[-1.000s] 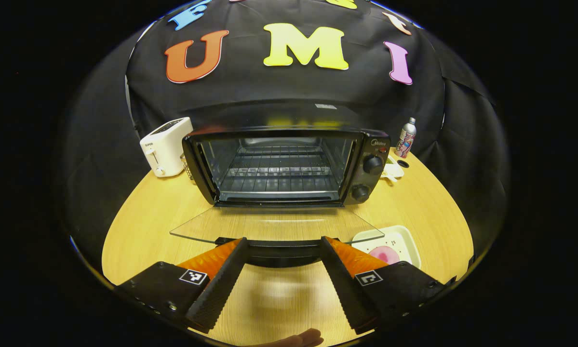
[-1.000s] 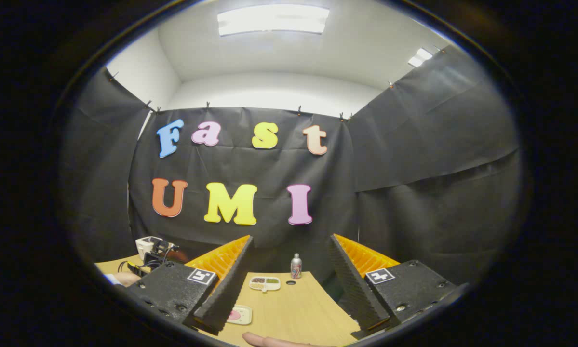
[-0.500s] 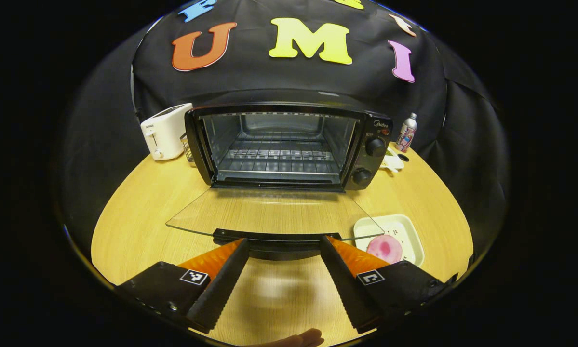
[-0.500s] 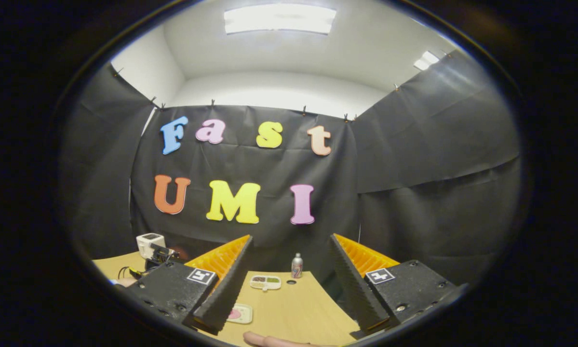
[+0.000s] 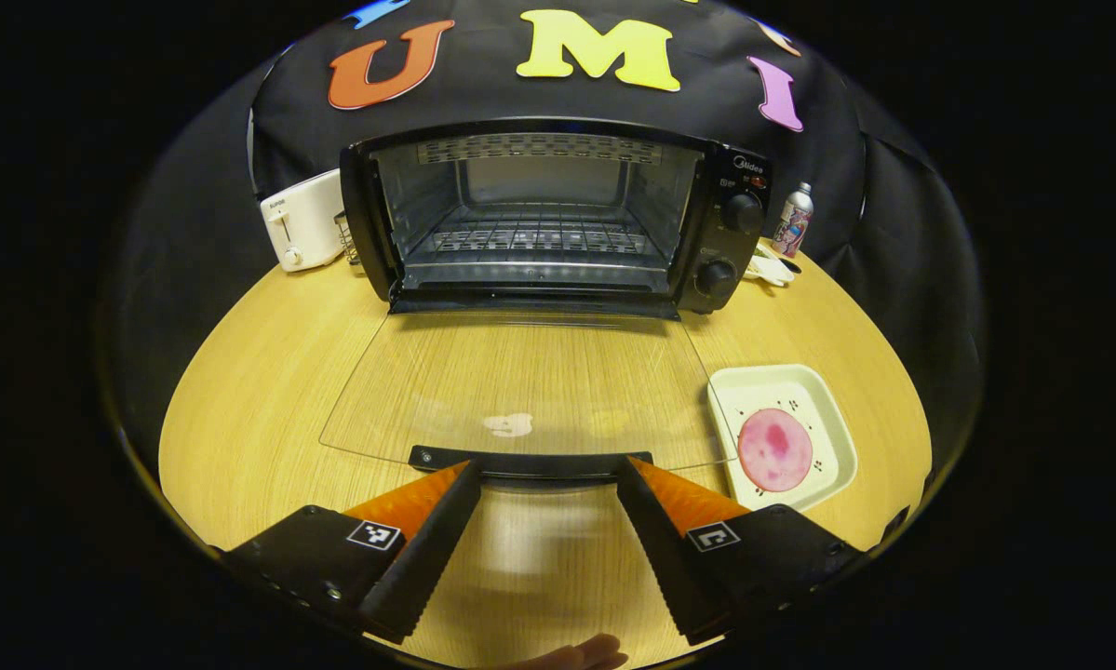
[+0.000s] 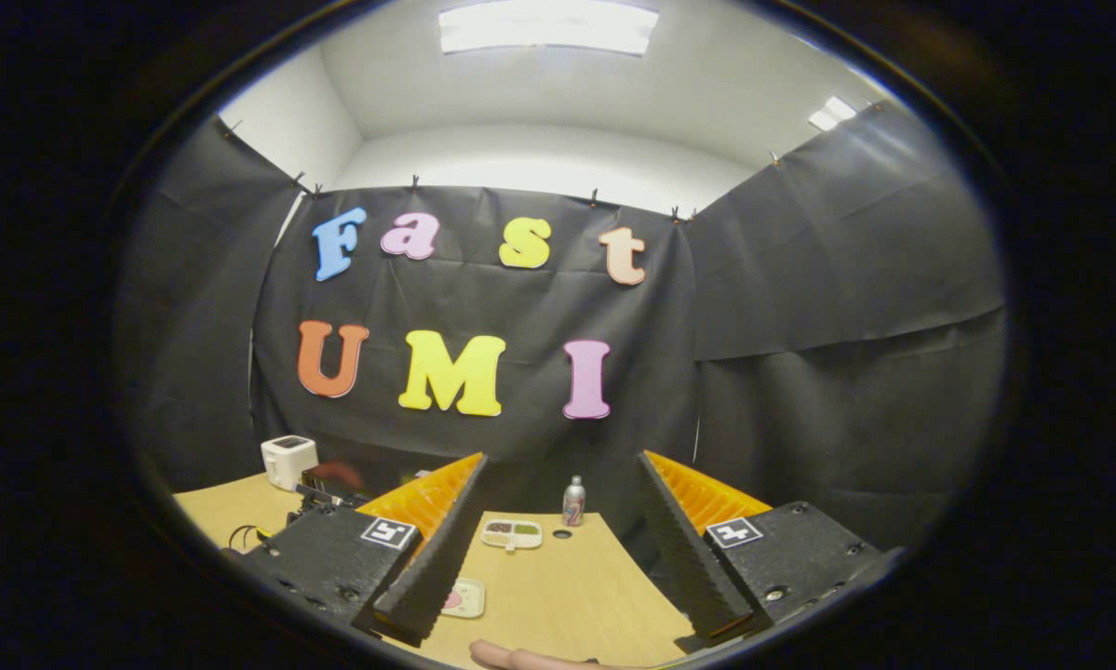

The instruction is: Open the electric oven with the left hand, put the food in, and close the electric oven.

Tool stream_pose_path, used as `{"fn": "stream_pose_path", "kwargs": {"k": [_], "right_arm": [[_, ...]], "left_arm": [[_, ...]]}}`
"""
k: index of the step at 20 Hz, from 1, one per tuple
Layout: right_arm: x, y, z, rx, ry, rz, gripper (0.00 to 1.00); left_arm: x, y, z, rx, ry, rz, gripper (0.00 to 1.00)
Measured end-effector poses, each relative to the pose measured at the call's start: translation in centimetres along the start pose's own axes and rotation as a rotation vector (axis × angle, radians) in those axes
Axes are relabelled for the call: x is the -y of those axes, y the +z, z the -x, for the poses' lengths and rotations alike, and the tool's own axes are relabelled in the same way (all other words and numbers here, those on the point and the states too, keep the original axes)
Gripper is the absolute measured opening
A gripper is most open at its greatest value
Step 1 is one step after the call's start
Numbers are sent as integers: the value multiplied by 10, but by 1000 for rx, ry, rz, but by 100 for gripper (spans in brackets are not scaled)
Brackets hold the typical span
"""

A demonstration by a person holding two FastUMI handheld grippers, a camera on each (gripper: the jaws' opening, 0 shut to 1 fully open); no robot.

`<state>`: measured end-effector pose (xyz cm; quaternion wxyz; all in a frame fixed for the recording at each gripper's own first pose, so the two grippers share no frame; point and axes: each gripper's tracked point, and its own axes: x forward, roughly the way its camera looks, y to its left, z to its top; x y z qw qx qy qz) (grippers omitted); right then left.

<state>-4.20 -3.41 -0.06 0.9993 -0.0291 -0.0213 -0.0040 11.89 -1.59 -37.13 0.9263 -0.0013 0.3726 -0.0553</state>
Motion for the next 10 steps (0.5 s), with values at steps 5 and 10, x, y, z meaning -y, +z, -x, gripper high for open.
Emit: {"fn": "stream_pose_path", "kwargs": {"k": [5, 10], "right_arm": [[-5, -12, -8, -38, 22, -4, 96], [-11, -49, -48, -149, 34, 64, 96]], "left_arm": [[-4, 7, 2, 30, 0, 7, 96], [-9, 50, 45, 195, 12, 15, 94]]}}
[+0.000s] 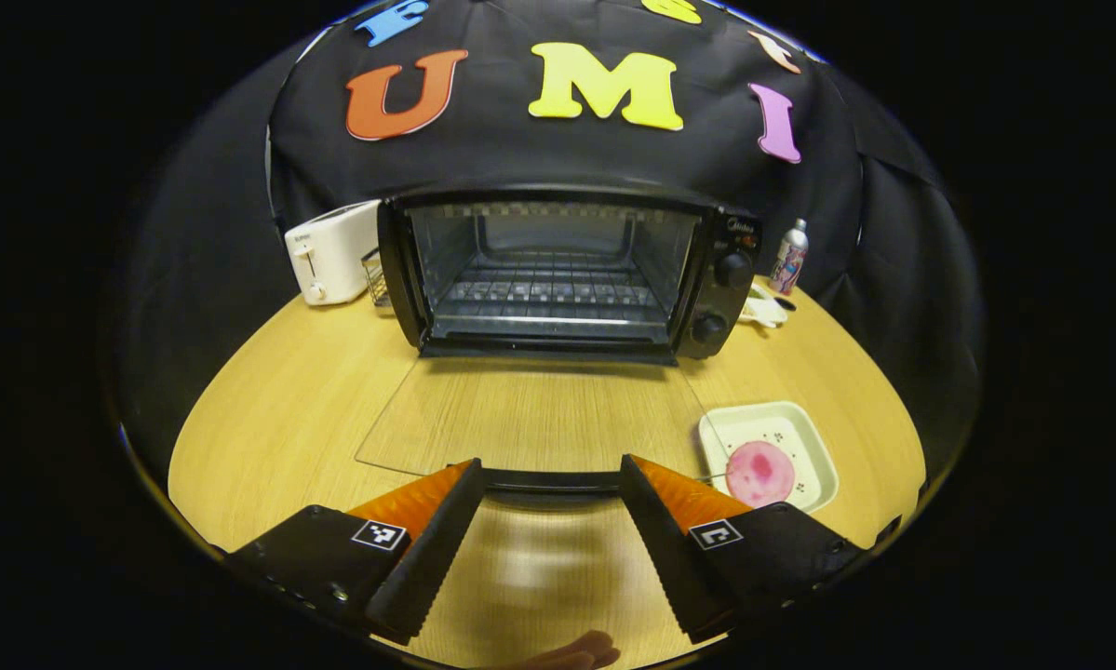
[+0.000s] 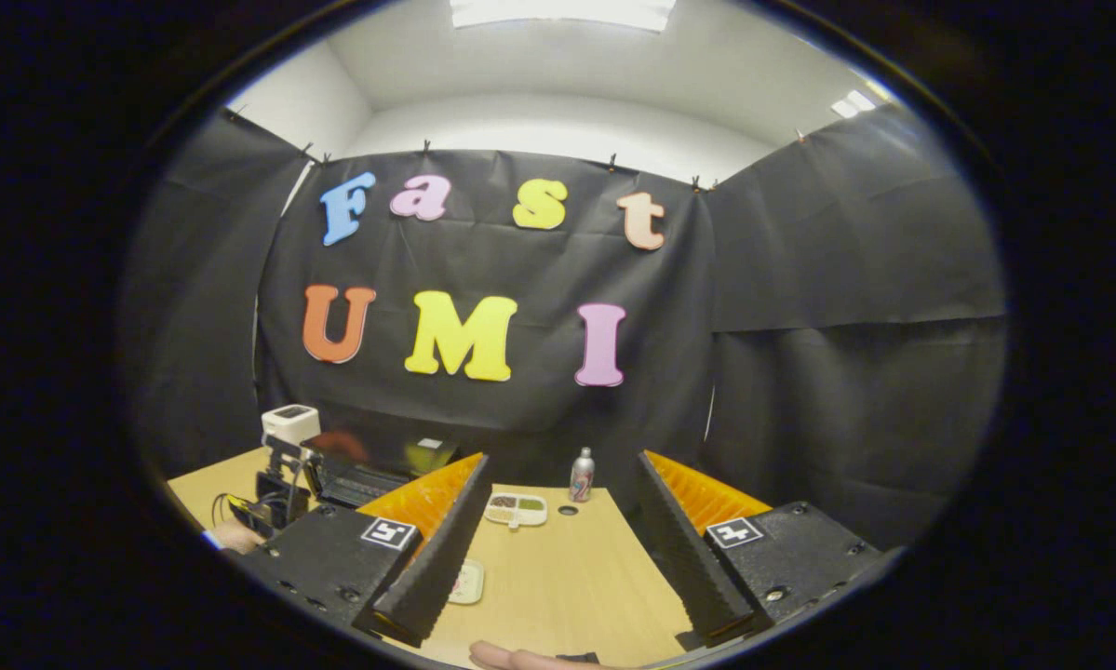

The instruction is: Open the electric oven with the left hand, put the food in, and close the electric oven.

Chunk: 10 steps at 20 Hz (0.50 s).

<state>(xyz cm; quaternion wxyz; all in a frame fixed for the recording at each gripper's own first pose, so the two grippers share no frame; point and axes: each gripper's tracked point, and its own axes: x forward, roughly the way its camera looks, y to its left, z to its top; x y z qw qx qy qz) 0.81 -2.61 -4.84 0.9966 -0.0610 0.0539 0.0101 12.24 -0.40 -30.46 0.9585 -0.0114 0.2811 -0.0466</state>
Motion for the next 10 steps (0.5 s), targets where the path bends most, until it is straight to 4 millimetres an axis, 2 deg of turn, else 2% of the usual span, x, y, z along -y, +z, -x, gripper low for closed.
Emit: {"fn": "stream_pose_path", "kwargs": {"k": [1, 3, 6, 8, 10], "right_arm": [[-4, -7, -13, -28, 7, 13, 96], [-11, -33, -40, -120, 22, 30, 98], [-27, -81, -81, -292, 65, 48, 100], [-38, -115, -110, -395, 88, 62, 100], [-51, -153, -133, -522, 122, 44, 100]], "left_arm": [[0, 16, 12, 51, -5, -4, 94], [0, 49, 45, 161, -9, -14, 94], [7, 95, 101, 329, -38, 11, 94], [11, 117, 137, 438, -55, 22, 94], [12, 134, 164, 525, -58, 9, 94]]}}
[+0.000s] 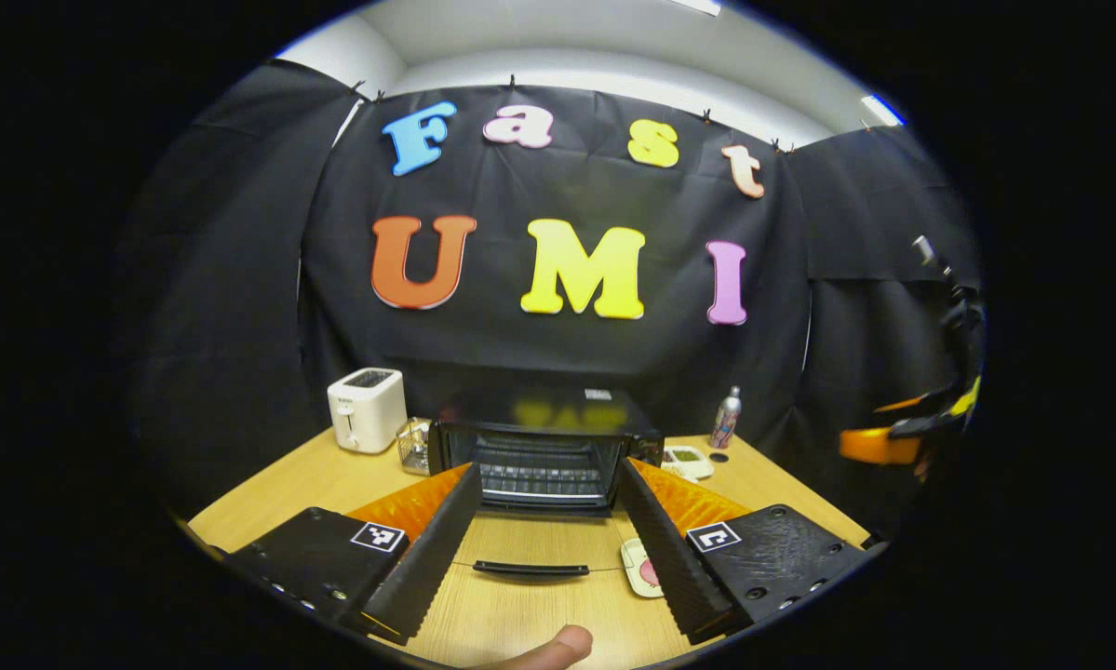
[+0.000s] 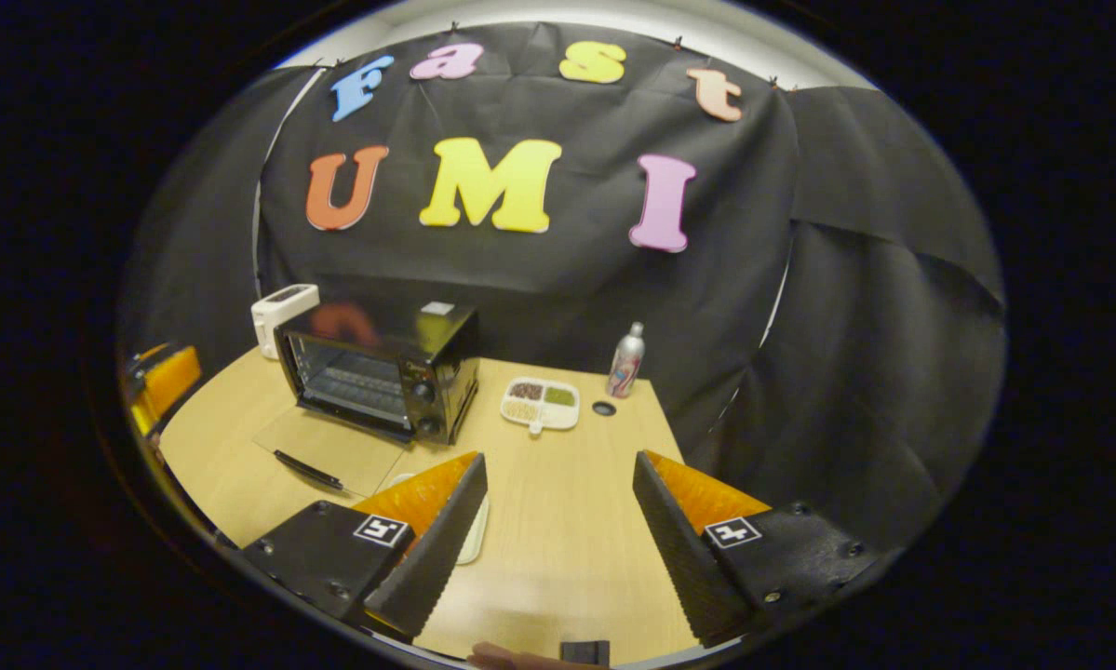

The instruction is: Open the electric oven with the left hand, put the food in, and close the electric oven.

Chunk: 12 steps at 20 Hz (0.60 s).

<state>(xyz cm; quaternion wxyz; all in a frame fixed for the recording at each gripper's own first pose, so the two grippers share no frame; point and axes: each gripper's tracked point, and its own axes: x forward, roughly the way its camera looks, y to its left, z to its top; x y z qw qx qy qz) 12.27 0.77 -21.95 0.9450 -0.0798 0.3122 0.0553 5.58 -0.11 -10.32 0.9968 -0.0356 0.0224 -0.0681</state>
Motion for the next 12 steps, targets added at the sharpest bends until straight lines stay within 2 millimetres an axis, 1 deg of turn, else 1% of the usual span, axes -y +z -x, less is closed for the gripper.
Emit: {"fn": "stream_pose_path", "kwargs": {"k": [3, 4, 6, 8, 9, 10, 12], "right_arm": [[-20, -37, -53, -198, 81, -57, 100], [-25, -52, -67, -260, 105, -79, 99], [-36, -77, -91, -378, 146, -136, 96], [-42, -99, -112, -487, 167, -188, 89], [-45, -107, -121, -533, 180, -205, 84], [-47, -115, -128, -567, 190, -218, 83], [-53, -128, -140, -628, 216, -250, 77]], "left_arm": [[-2, 22, 27, 85, 34, -16, 95], [-4, 26, 35, 101, 48, -17, 95], [-11, 25, 50, 108, 71, -9, 95], [-11, 26, 61, 116, 68, -5, 95], [-14, 28, 65, 123, 70, -7, 95], [-16, 30, 69, 131, 73, -17, 95], [-22, 35, 77, 140, 88, -44, 95]]}}
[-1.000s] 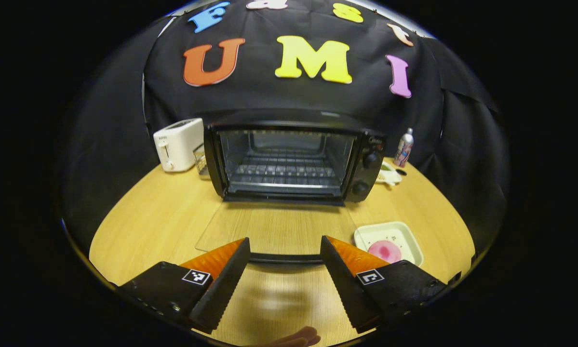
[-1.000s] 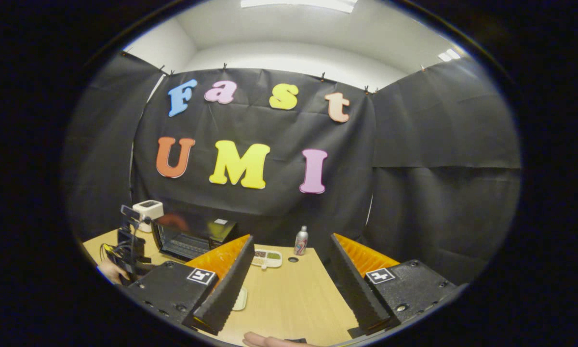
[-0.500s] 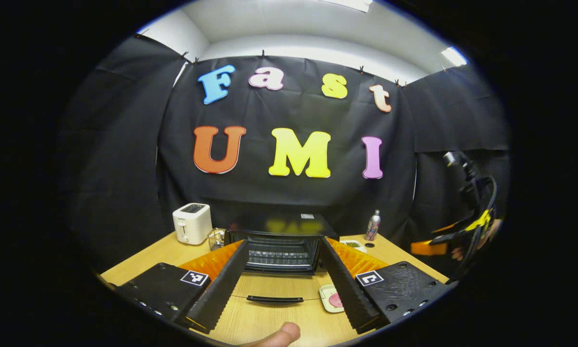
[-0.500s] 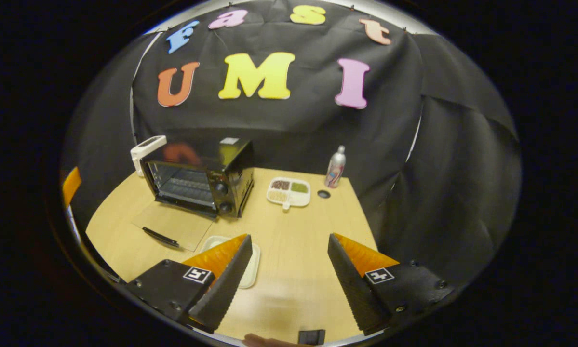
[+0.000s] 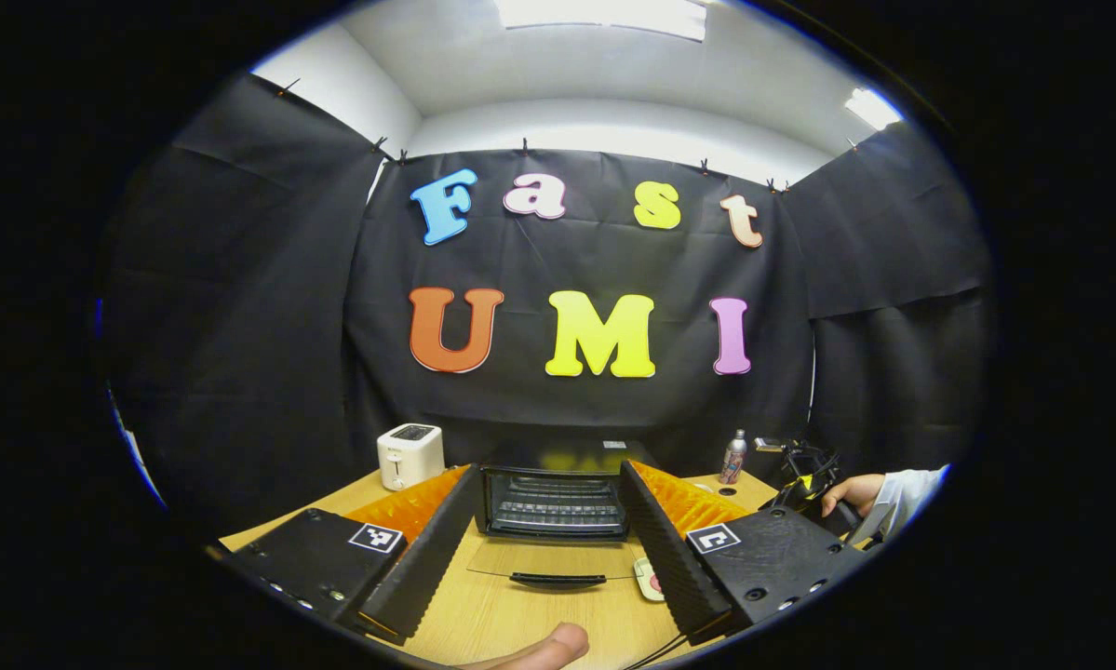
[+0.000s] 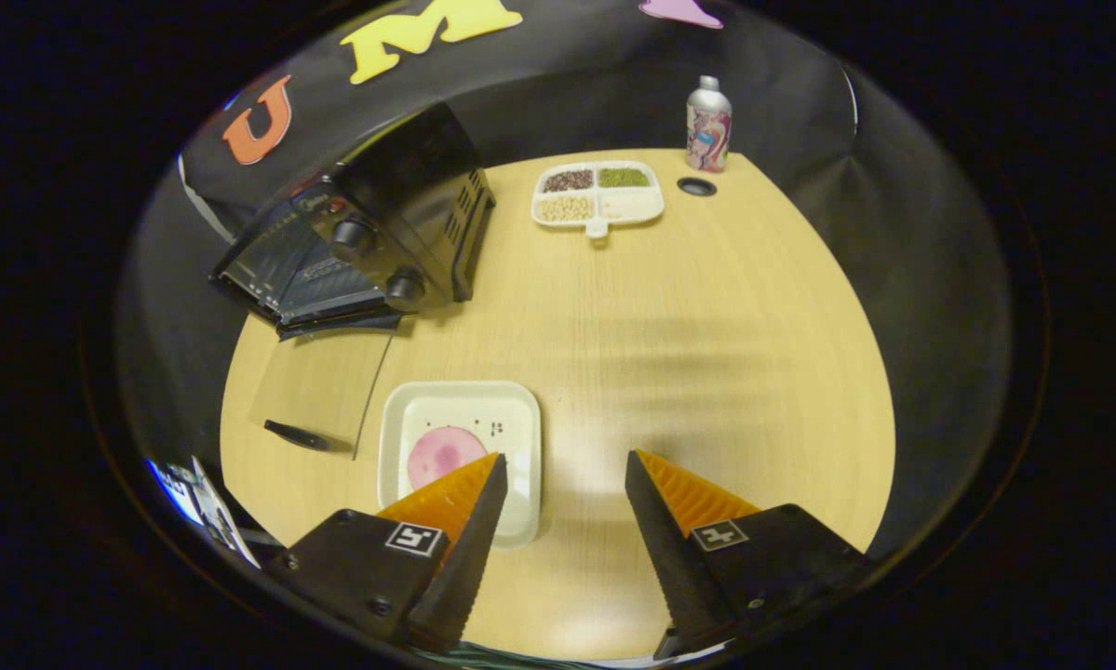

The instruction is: Open the electric oven with the left hand, put the food in, and close the electric oven.

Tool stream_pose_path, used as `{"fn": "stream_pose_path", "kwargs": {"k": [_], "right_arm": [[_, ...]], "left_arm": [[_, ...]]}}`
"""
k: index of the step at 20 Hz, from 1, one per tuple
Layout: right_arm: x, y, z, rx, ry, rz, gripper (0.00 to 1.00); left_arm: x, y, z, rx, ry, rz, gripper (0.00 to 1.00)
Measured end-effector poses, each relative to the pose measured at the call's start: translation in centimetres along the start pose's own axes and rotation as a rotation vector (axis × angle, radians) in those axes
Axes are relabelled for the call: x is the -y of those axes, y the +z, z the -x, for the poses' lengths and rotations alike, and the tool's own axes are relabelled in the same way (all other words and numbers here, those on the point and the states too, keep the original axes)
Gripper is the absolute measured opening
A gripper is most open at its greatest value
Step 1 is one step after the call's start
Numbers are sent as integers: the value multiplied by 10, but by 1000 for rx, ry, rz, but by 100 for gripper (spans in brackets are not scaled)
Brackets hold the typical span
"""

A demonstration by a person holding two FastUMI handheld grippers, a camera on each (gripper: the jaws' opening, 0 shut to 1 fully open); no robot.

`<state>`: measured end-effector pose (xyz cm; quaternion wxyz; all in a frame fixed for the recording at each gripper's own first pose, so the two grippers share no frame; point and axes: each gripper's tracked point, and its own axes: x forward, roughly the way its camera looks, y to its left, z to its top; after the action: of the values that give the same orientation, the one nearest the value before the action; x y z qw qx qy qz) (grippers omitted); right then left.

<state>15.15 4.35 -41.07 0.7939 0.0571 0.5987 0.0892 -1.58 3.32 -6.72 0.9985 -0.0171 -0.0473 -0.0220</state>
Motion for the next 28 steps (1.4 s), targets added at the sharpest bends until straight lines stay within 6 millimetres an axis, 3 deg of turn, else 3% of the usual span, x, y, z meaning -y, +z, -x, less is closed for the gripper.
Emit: {"fn": "stream_pose_path", "kwargs": {"k": [2, 3, 5, 7, 8, 12, 17, 22, 28], "right_arm": [[-9, -8, -17, -63, 54, -21, 69], [-16, -11, -25, -92, 84, -26, 59], [-28, -24, -40, -174, 142, -24, 51], [-37, -31, -53, -242, 231, -51, 12], [-39, -27, -59, -268, 256, -73, 0], [-37, -28, -54, -266, 291, -75, 4], [-28, -27, -51, -250, 278, -74, 2], [-1, -29, -39, -220, 274, -108, 2], [42, -15, -14, -143, 253, -206, 4]], "left_arm": [[-9, -4, 7, -23, 39, -32, 95], [-12, 1, 8, -15, 55, -46, 95], [-20, 14, 10, 21, 80, -52, 95], [-17, 15, 15, 23, 65, -20, 95], [-14, 17, 16, 28, 51, 2, 95], [-31, 22, 20, 40, 72, 32, 95], [-19, 19, 24, 17, 31, -3, 95], [-17, 19, 28, 23, 23, -29, 95], [-22, 17, 36, 11, 18, -27, 95]]}}
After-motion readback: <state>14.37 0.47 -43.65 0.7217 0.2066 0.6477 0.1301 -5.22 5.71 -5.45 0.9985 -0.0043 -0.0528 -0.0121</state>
